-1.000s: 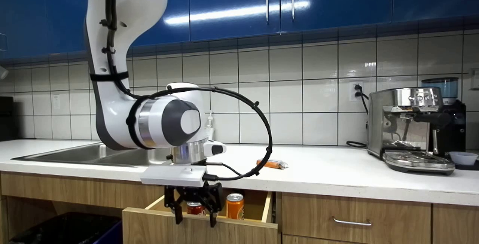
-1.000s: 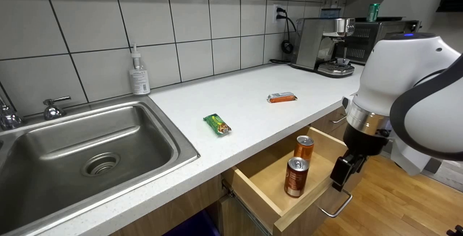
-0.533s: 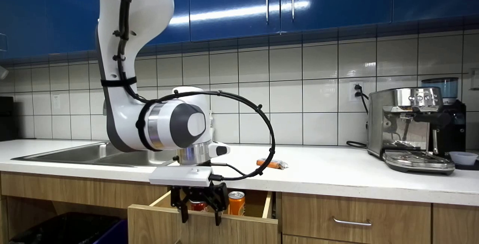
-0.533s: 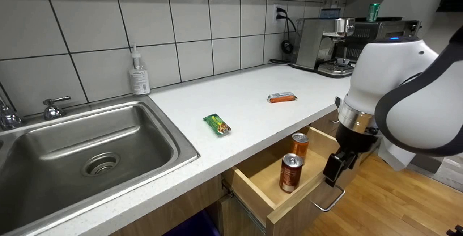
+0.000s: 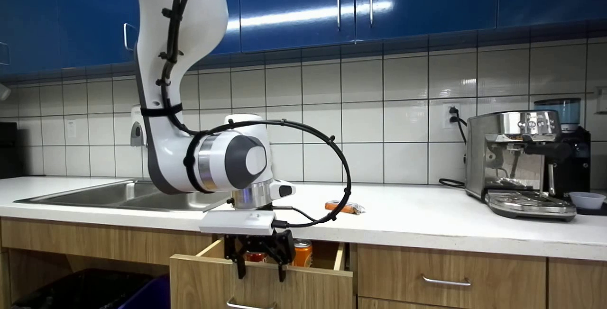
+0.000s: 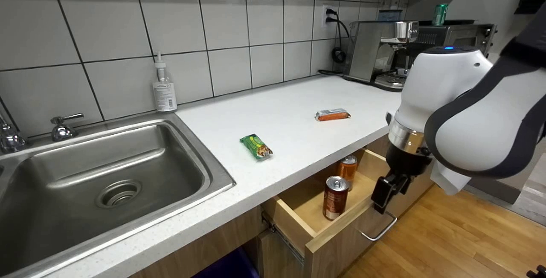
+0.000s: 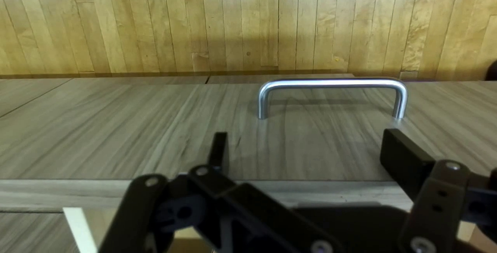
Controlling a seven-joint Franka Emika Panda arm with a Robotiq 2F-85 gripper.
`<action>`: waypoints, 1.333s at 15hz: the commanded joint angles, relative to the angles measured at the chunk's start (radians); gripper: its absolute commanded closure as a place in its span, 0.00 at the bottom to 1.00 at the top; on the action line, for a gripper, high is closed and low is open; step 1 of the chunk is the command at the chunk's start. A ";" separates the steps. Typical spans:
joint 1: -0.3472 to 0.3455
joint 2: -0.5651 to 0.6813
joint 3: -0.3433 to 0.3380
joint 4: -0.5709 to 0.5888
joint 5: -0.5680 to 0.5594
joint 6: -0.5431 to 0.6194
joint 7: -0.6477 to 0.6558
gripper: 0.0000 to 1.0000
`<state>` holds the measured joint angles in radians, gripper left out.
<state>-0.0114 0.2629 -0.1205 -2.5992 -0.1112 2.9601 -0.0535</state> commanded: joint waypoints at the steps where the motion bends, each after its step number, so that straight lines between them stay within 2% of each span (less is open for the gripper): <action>1: -0.002 0.041 0.002 0.051 0.001 0.023 0.020 0.00; 20: -0.023 0.086 0.026 0.139 0.031 0.021 0.004 0.00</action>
<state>-0.0110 0.3321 -0.1132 -2.5063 -0.1002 2.9699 -0.0535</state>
